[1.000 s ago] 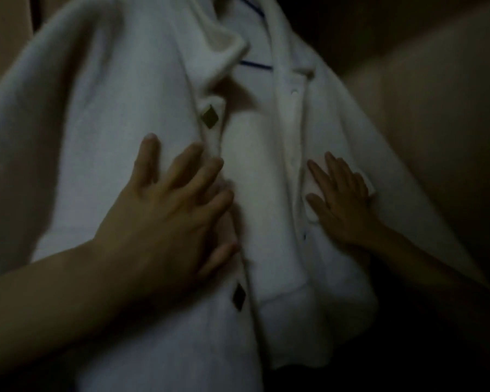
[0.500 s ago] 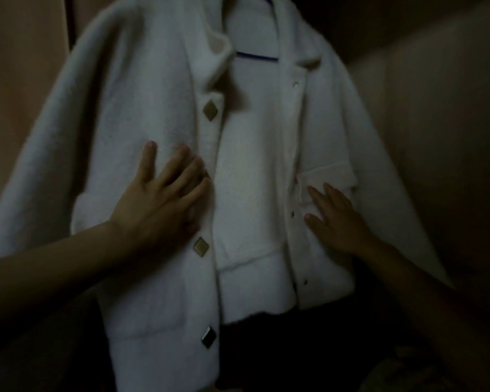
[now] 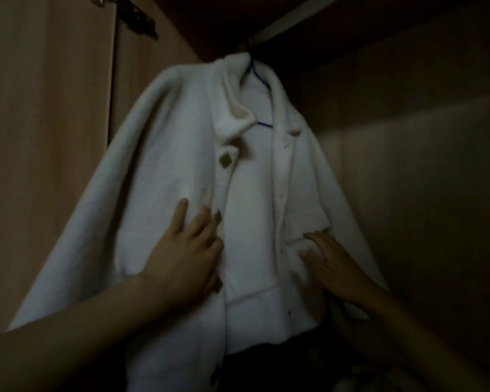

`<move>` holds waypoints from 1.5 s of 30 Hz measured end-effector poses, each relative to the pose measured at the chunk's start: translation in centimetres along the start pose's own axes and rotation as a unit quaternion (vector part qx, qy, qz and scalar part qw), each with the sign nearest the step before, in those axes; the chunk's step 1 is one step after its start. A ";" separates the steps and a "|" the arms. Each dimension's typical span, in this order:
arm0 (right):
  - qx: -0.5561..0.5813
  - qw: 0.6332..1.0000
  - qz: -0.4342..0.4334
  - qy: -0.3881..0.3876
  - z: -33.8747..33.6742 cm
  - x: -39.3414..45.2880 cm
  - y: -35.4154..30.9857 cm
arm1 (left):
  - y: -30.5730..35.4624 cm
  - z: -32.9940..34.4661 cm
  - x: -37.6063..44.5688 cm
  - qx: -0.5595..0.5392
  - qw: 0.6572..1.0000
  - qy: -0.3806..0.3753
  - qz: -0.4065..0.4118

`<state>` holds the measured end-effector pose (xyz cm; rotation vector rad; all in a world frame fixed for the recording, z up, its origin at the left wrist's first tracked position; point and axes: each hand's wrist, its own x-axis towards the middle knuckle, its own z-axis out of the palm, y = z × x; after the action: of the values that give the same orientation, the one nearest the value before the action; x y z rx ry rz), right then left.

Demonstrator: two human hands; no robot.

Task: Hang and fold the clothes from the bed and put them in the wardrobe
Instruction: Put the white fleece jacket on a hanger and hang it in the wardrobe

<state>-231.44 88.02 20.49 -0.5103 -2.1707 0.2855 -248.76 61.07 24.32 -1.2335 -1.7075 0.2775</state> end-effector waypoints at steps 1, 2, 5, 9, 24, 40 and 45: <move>0.002 1.000 -0.010 0.000 -0.4 -0.6 -0.5 | 0.6 -0.2 0.2 -0.008 1.000 -0.001 0.002; -0.013 1.000 -0.012 -0.007 -0.7 -1.6 -1.5 | 1.0 -0.5 0.3 -0.029 1.000 0.007 0.003; -0.059 0.998 0.006 -0.024 -1.1 -4.6 -4.9 | 1.3 -1.8 -0.7 -0.110 0.994 0.025 -0.011; -0.099 0.995 0.011 0.006 -2.7 -9.0 -9.0 | 1.5 -2.6 -2.1 -0.204 0.977 0.067 0.006; -0.272 0.961 0.053 0.012 -11.3 -23.5 -22.1 | 4.6 -6.5 -9.1 -0.402 0.912 0.068 0.052; -0.170 0.973 0.135 0.078 -18.3 -37.6 -24.9 | 9.1 -16.0 -18.7 -0.523 0.849 0.002 0.071; -0.218 0.964 0.145 0.049 -19.0 -40.6 -28.9 | 8.6 -17.8 -20.7 -0.542 0.835 0.018 0.091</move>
<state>-201.69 44.23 14.17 -1.0714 -2.0592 -0.0672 -229.19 42.04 15.84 -2.1857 -1.7199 -0.7250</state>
